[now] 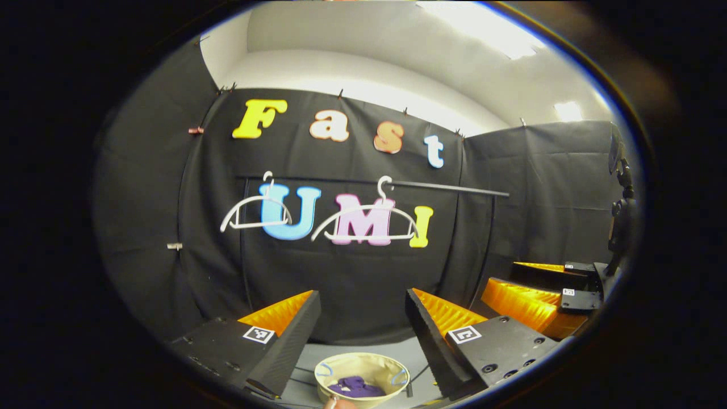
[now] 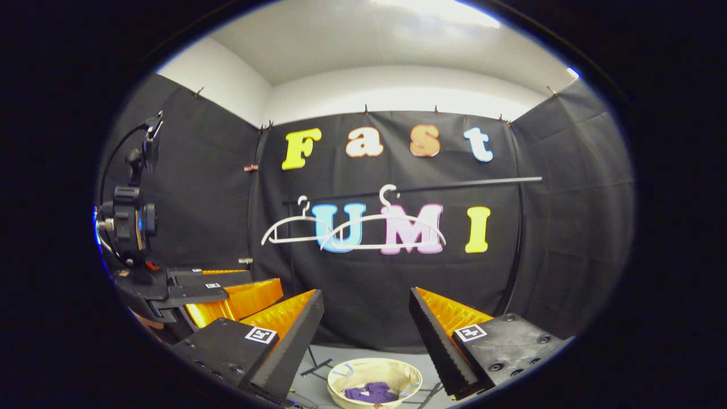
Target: Grasp the clothes on the hanger with both hands and then place them into the laundry hamper below.
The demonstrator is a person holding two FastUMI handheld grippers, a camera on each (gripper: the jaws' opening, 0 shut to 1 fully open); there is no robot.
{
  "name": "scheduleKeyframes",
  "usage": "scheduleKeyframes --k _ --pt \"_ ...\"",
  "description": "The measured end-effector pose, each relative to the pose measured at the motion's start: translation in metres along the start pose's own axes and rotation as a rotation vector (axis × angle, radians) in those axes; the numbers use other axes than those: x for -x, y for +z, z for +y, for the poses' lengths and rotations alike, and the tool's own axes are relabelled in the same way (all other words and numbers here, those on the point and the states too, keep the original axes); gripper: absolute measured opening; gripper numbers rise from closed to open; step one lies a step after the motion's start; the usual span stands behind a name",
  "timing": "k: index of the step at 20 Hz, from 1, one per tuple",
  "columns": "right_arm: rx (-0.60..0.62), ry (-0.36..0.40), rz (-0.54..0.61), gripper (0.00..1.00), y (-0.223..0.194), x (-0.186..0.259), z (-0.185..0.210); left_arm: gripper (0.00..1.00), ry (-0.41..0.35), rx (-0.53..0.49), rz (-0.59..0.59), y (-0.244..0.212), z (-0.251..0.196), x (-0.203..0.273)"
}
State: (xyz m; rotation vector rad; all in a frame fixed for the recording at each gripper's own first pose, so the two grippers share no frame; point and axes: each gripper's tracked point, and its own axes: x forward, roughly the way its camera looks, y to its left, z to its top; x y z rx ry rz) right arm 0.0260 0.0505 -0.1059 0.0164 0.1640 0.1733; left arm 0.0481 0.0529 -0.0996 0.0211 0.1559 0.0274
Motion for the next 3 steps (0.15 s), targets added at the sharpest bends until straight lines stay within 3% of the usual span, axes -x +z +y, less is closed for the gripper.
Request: scheduleKeyframes --k 1,3 --pt "0.008 -0.001 -0.026 1.00 0.008 0.003 -0.003 0.95 0.017 0.000 -0.020 0.006 0.000 0.006" --pt "-0.018 0.001 -0.070 1.00 0.025 0.013 -0.003 0.95 0.047 0.029 -0.064 0.029 -0.003 0.011"
